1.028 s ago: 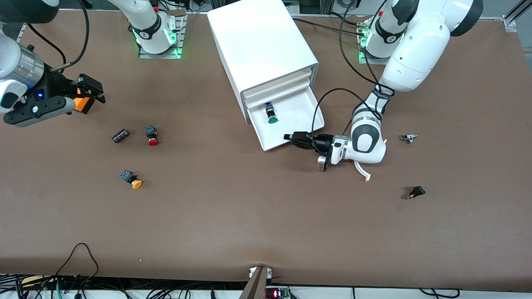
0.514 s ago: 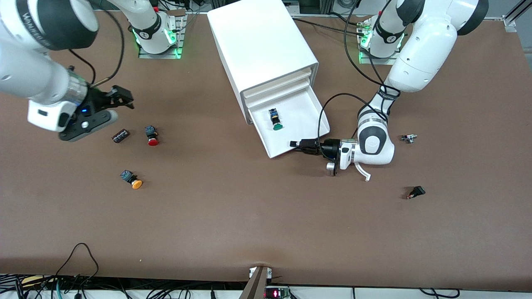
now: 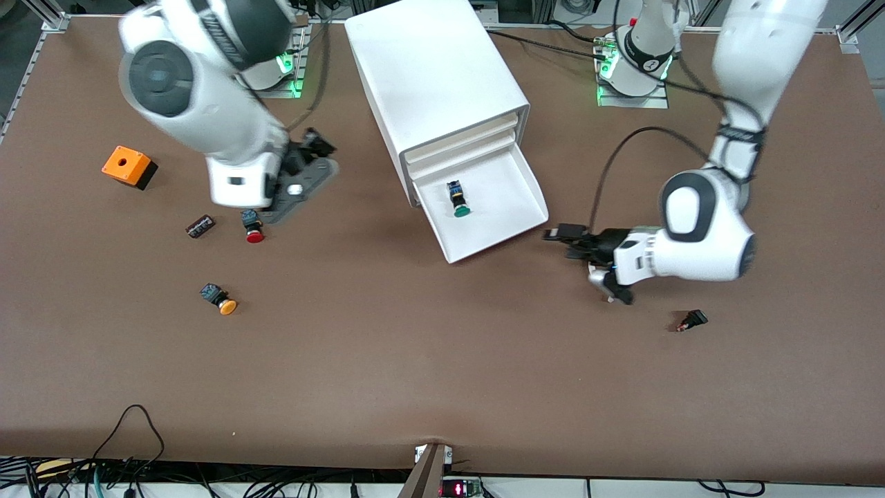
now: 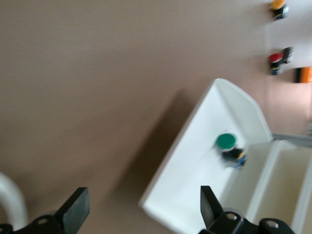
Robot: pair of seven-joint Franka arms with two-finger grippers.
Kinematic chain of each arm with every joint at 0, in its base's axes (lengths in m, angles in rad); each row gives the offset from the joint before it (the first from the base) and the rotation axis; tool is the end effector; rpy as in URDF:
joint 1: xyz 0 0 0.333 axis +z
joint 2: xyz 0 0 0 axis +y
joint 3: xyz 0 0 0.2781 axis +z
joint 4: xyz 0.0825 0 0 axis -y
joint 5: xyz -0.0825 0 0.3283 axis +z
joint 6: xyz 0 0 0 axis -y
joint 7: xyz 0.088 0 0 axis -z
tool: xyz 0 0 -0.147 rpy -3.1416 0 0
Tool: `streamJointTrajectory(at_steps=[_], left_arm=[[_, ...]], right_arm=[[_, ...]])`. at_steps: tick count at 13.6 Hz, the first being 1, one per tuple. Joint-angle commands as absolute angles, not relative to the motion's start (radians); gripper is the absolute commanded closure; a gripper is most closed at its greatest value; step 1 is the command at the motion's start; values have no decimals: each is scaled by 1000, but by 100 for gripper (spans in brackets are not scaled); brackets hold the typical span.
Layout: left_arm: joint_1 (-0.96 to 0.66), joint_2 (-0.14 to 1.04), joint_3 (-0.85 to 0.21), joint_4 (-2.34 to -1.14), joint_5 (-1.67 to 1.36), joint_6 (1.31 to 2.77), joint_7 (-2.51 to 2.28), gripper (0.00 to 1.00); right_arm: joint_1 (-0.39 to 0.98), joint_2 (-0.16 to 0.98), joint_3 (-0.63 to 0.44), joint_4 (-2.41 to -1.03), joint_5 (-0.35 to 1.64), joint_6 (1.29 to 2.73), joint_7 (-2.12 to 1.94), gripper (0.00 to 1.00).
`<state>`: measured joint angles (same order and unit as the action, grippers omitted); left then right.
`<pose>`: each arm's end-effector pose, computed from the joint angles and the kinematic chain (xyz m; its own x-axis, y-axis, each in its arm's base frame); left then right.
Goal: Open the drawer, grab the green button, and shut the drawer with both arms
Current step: 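Release the drawer with the left gripper while the right gripper reaches in, then grasp the green button in the drawer with the right gripper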
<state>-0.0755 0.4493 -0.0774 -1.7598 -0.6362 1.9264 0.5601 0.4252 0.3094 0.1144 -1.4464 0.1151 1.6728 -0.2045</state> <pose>0.5485 -0.1467 0.2723 0.9205 -0.3902 -0.0196 -0.2990 -0.7358 0.6075 0.4902 0.3039 0.4422 0.7457 0.6644 -0.0504 0.6505 -0.7423 -0.1610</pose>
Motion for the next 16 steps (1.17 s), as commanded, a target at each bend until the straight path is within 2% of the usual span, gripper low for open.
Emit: streamJointTrajectory(at_steps=[1,4,6,10,13,16], left_arm=[[-19,361,-81,-1752,-400,1889,554,0],[-2,305,-71,-1688,-165,1804,551,0],[66,288,-69,-1625,-120,1737,516,0],[159,247,-64,-1565,-41,1610,292,0],[179,201,-78,-1565,-52,1557,33,0],[166,201,-120,-1565,1,1569,-23,0]], right_arm=[[538,406,109,-1361,121,1730,-85,0],[633,489,107,-1361,117,1865,24,0],[682,555,106,-1326,114,1927,171,0],[767,707,103,-1191,54,1930,334,0],[811,745,103,-1200,-21,1944,413,0],[816,746,103,-1239,-31,1937,417,0]])
